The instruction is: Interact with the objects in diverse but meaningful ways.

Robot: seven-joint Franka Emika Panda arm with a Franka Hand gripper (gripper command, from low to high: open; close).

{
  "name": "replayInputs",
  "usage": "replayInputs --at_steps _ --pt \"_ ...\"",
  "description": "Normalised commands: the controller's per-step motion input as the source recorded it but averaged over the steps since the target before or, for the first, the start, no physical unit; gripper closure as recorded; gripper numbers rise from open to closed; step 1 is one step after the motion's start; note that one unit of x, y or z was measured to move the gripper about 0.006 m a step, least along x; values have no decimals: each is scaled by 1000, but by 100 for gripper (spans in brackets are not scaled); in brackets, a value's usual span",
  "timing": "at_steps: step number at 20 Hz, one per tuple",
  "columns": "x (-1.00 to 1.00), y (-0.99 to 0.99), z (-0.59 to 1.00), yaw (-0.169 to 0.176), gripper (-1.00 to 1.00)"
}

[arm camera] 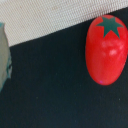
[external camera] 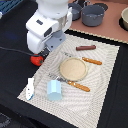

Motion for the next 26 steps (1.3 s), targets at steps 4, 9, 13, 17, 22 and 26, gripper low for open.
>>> replayInputs --at_steps 4,9,13,17,22,26 --pt "-752 -316 -258 26 -100" --pt "-469 -327 -175 0 -100" --pt "-397 -68 -316 16 -100" --pt "-372 0 -392 42 -100" --pt "-380 9 -406 58 -100" --pt "-379 0 -398 52 100"
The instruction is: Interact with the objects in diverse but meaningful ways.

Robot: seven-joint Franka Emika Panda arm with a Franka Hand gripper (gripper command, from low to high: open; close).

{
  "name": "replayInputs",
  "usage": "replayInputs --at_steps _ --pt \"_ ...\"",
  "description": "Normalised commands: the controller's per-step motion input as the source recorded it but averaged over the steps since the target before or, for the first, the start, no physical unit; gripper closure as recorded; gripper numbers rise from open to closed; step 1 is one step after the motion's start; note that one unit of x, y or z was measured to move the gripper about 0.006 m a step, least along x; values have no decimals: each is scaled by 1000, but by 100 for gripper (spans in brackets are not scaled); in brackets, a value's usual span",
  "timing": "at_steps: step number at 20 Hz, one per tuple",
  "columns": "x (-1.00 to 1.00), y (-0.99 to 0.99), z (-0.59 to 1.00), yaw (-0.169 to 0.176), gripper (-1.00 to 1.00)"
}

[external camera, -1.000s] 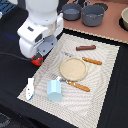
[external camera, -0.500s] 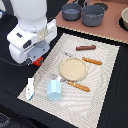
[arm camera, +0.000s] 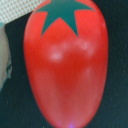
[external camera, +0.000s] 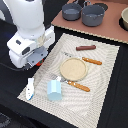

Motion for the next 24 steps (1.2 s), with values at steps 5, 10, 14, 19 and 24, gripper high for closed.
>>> replayInputs --at_steps 5,10,14,19,24 --pt "-369 0 -338 49 100" --pt "-170 18 -46 33 100" --pt "-64 49 0 23 100" --pt "12 133 245 11 100" --pt "641 547 918 0 100"
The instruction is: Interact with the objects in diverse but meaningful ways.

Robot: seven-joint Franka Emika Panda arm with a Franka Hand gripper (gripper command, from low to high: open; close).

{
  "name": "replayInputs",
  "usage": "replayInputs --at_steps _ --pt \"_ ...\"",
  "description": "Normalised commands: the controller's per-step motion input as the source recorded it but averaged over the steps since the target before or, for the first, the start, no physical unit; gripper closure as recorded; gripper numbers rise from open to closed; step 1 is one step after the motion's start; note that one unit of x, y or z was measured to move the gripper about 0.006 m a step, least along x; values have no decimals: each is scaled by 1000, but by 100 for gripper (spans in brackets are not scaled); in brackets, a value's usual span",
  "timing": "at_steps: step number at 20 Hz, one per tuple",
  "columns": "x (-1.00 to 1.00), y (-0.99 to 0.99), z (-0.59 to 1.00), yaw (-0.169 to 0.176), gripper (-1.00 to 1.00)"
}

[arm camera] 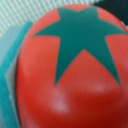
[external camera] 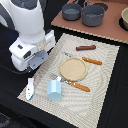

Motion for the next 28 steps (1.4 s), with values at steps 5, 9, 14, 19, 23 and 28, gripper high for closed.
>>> replayInputs --at_steps 5,9,14,19,23,28 --pt "887 538 947 0 100" --pt "946 427 594 0 100" --pt "966 394 523 0 100" --pt "987 129 461 -12 100" --pt "969 -19 406 -40 100" --pt "947 -166 345 -60 100"
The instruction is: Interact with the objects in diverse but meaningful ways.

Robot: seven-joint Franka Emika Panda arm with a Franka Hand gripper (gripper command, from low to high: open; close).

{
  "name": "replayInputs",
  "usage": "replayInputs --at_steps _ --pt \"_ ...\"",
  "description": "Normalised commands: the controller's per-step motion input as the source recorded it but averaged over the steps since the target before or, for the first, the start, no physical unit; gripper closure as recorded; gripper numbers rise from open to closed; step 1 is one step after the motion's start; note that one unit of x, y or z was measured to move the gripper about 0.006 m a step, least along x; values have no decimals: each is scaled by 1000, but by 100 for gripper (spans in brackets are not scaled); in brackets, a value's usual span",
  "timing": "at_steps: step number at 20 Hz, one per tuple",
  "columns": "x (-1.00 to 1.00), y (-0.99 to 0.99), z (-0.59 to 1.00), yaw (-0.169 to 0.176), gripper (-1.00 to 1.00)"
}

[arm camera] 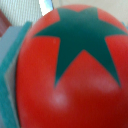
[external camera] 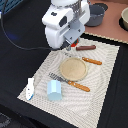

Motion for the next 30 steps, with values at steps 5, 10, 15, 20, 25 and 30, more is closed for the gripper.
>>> replayInputs --at_steps 5,10,15,20,25,30 --pt "941 -163 201 -58 100" --pt "861 -190 65 -67 100" --pt "622 -198 -5 -41 100" --pt "247 -127 -42 -3 100" --pt "62 0 -49 0 100" --pt "303 -22 0 -2 100"
